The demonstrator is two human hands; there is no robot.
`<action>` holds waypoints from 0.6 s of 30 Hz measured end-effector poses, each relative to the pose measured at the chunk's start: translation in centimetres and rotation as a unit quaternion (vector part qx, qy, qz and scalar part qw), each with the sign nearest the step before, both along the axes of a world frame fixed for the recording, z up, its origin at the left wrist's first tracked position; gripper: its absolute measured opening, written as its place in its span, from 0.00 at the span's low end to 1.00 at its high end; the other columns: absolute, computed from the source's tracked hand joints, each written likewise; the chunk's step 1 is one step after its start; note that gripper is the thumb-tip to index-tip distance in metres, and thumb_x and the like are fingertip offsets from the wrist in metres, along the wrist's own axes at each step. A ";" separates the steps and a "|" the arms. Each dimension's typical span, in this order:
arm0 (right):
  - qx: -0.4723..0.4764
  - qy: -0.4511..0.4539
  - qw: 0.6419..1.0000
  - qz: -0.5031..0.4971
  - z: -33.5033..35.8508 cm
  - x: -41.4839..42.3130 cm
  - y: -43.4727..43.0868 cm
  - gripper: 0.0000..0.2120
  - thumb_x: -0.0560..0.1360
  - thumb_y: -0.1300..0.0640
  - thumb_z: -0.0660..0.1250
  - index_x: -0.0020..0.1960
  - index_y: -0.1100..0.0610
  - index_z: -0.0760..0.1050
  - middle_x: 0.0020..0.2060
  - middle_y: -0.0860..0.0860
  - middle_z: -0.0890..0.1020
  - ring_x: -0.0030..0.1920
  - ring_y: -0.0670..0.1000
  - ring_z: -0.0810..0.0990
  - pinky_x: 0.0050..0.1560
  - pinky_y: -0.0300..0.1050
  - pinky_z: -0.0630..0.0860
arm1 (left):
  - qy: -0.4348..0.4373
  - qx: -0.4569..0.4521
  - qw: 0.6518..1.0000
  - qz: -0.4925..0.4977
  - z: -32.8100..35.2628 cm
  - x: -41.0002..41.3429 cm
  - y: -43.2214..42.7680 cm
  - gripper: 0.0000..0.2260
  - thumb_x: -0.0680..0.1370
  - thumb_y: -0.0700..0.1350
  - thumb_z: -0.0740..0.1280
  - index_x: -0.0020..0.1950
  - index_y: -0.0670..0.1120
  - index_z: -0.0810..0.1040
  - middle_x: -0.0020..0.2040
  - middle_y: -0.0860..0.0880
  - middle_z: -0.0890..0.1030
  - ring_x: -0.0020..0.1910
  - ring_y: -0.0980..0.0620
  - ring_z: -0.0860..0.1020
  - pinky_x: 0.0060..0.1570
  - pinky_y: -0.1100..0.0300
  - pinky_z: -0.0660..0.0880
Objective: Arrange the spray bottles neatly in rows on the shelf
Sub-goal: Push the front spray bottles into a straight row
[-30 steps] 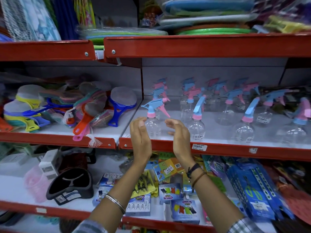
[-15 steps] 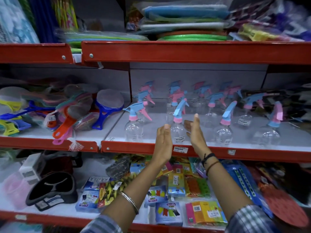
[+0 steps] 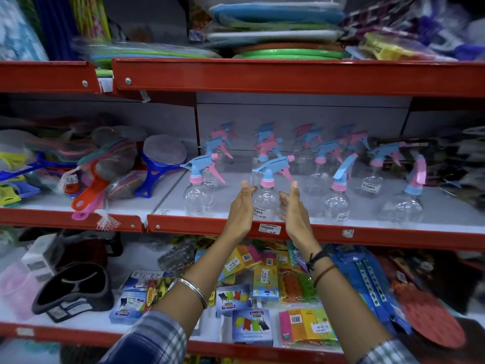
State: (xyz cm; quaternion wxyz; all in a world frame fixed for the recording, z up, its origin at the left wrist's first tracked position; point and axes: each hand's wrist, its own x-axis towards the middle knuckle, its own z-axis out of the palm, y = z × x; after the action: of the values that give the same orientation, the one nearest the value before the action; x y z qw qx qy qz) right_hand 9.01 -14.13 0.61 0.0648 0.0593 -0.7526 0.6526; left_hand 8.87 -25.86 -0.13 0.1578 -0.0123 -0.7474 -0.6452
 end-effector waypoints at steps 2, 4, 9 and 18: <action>0.005 0.005 1.000 -0.004 -0.1 0.3 -0.2 0.45 0.67 0.24 0.38 0.68 0.52 0.70 0.67 0.53 0.74 0.66 0.55 0.72 0.69 0.58 0.67 | -0.003 0.001 1.000 0.002 0.1 -0.1 0.0 0.43 0.67 0.75 0.41 0.68 0.49 0.70 0.71 0.47 0.70 0.71 0.49 0.67 0.72 0.45 0.61; 0.001 0.003 1.000 -0.008 -0.2 0.4 -0.4 0.46 0.67 0.24 0.38 0.67 0.52 0.71 0.65 0.55 0.76 0.65 0.56 0.74 0.68 0.57 0.68 | -0.003 0.000 1.000 0.005 0.1 -0.2 -0.1 0.45 0.66 0.76 0.40 0.68 0.49 0.70 0.72 0.47 0.70 0.71 0.49 0.66 0.72 0.44 0.60; -0.013 0.025 0.999 -0.018 -0.1 1.0 -0.6 0.32 0.77 0.36 0.40 0.63 0.51 0.73 0.61 0.64 0.76 0.59 0.62 0.77 0.61 0.58 0.72 | -0.001 -0.003 1.000 0.001 0.0 -0.3 -0.2 0.45 0.65 0.76 0.40 0.68 0.50 0.70 0.72 0.48 0.70 0.71 0.50 0.66 0.72 0.44 0.60; 0.009 0.020 0.999 -0.032 -0.3 1.7 -0.3 0.37 0.76 0.34 0.40 0.62 0.59 0.74 0.62 0.58 0.78 0.59 0.56 0.77 0.61 0.53 0.71 | 0.027 0.023 0.998 0.050 -0.8 0.8 0.7 0.33 0.74 0.67 0.42 0.69 0.50 0.69 0.71 0.50 0.68 0.69 0.52 0.66 0.70 0.52 0.61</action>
State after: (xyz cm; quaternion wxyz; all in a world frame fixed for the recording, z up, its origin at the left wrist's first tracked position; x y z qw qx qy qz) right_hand 10.67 -14.40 0.35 0.1003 0.0494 -0.7586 0.6419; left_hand 9.68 -25.13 -0.96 0.2103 0.0107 -0.7276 -0.6529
